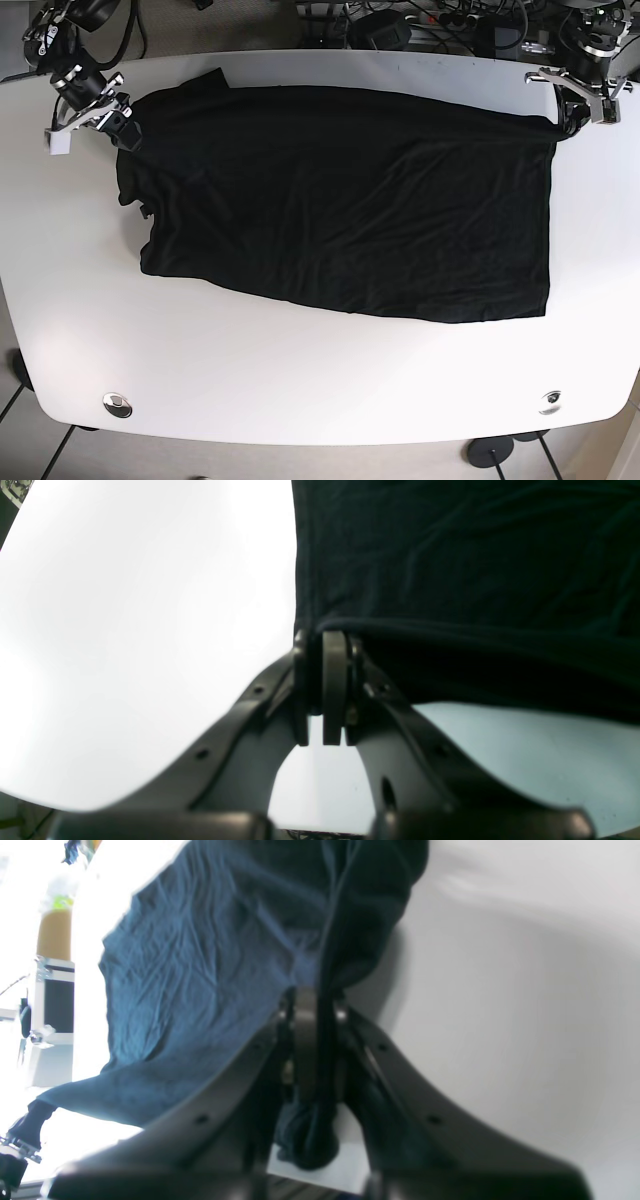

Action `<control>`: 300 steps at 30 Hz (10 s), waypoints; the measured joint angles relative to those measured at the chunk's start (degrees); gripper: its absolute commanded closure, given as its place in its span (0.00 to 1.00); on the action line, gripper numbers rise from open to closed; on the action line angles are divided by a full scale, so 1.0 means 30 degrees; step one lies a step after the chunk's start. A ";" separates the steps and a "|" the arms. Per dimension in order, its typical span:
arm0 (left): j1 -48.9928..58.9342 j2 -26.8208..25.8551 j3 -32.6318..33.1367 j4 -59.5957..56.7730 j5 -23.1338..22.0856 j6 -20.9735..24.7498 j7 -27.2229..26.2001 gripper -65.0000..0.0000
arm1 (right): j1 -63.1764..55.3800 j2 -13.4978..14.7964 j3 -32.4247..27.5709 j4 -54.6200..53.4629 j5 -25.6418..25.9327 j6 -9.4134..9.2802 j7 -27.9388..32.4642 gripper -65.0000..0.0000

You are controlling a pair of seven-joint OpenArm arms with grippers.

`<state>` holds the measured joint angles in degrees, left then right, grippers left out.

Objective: Fold the T-shirt properly
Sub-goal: 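Hold the shirt edge with both grippers and shake it out, then lay the shirt flat by dragging both grippers across the table, then pull the held shirt edge taut with both grippers, then drag the shirt edge toward the table border with both grippers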

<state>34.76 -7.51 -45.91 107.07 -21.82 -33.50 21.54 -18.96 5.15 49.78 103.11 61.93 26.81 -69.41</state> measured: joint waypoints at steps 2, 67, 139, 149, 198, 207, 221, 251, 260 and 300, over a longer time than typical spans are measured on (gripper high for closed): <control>0.0000 0.0007 0.0000 0.0000 0.0000 0.0000 -0.0007 0.99 | -0.0007 0.0087 0.0000 -0.0036 0.0007 0.0000 0.0051 0.78; -2.0087 -0.0845 0.8255 -0.7089 0.9129 -0.1137 0.1821 0.99 | 1.4375 0.0896 -0.7832 -0.5894 -1.4324 0.1086 0.3993 0.97; -0.7213 -0.0219 0.0357 0.0758 0.3351 -0.2004 0.4510 0.99 | 0.1115 0.1333 -0.2448 0.0525 -0.4211 -0.1457 -0.1596 0.97; -1.0754 -0.1741 0.0656 -0.4852 0.3548 -0.2025 0.4605 0.99 | 0.4539 0.1996 -0.2484 -0.3861 -0.4029 -0.2069 -0.0882 0.97; -1.0324 -0.2441 0.1770 -0.4626 0.3468 -0.2011 0.3657 0.99 | -0.1552 -0.0029 -0.7708 0.3847 -0.3111 -0.1712 -0.0444 0.97; -1.1278 -0.2521 0.1719 -0.5574 0.3614 -0.1996 0.3716 0.99 | 0.2973 0.0787 -0.7249 0.2412 -0.3257 -0.1727 -0.0444 0.97; -1.4273 -0.3730 0.1953 -1.1482 0.3614 -0.2004 0.2346 0.97 | 0.5457 0.0969 -0.7344 -0.1515 -0.6805 -0.1443 0.0554 0.95; -1.1489 -0.5187 0.5027 -1.6684 0.3424 0.0962 -0.6630 0.37 | 0.2178 0.2273 -0.7737 -0.4029 -1.0856 -0.0277 0.5734 0.54; -1.2444 -0.5931 0.7555 -1.9001 0.3082 0.0874 -0.7555 0.96 | 0.2120 0.2149 -0.7759 -0.4182 -1.0775 -0.0277 0.5741 0.97; 0.0248 -0.1486 0.0699 -0.3126 0.3555 -0.1712 -0.4328 0.57 | -0.5515 0.2994 -0.5865 0.2827 -0.7191 0.2317 0.3971 0.54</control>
<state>35.51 -11.97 -43.81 97.69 -11.16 -38.63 8.56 -35.51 14.13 32.18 111.59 40.36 33.76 -57.49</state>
